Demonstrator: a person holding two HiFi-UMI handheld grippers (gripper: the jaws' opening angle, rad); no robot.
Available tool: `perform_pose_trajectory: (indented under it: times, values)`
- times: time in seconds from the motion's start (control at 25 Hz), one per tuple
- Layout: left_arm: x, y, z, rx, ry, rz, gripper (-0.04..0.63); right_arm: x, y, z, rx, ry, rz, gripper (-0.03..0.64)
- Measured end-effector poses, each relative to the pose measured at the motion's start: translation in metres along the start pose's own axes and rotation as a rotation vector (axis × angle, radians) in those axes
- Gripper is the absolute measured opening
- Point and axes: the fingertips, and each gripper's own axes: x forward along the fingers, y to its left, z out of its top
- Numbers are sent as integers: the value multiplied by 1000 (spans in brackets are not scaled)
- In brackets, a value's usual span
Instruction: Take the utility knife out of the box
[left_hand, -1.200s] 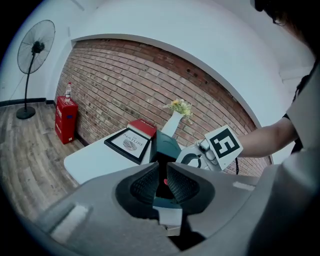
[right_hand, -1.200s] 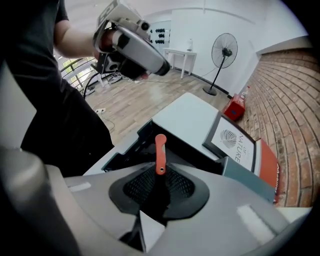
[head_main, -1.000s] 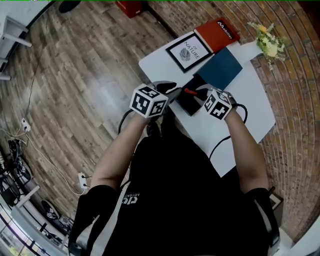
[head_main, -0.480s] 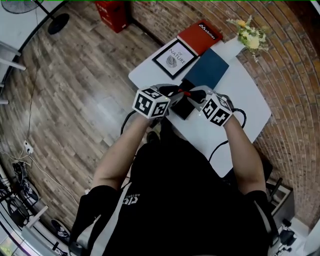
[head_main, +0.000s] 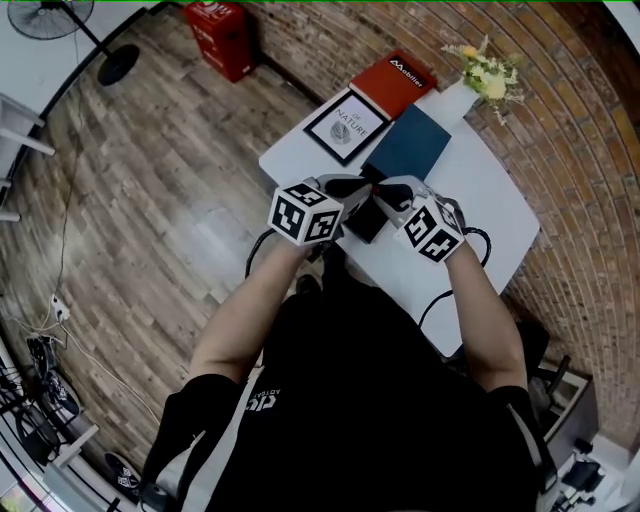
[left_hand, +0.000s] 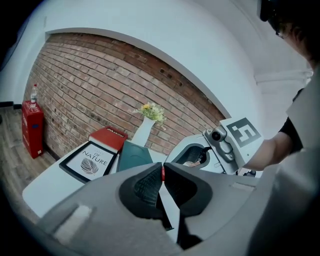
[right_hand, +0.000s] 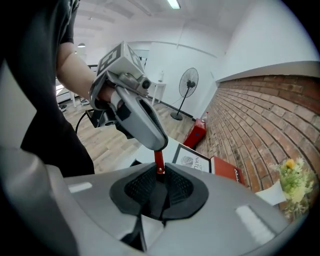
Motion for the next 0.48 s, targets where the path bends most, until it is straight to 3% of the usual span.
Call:
perform_pose_trajectory:
  times: [0.48]
  values:
    - [-33, -22, 11, 65, -26, 34, 15, -39, 6, 6, 201, -113, -92, 57]
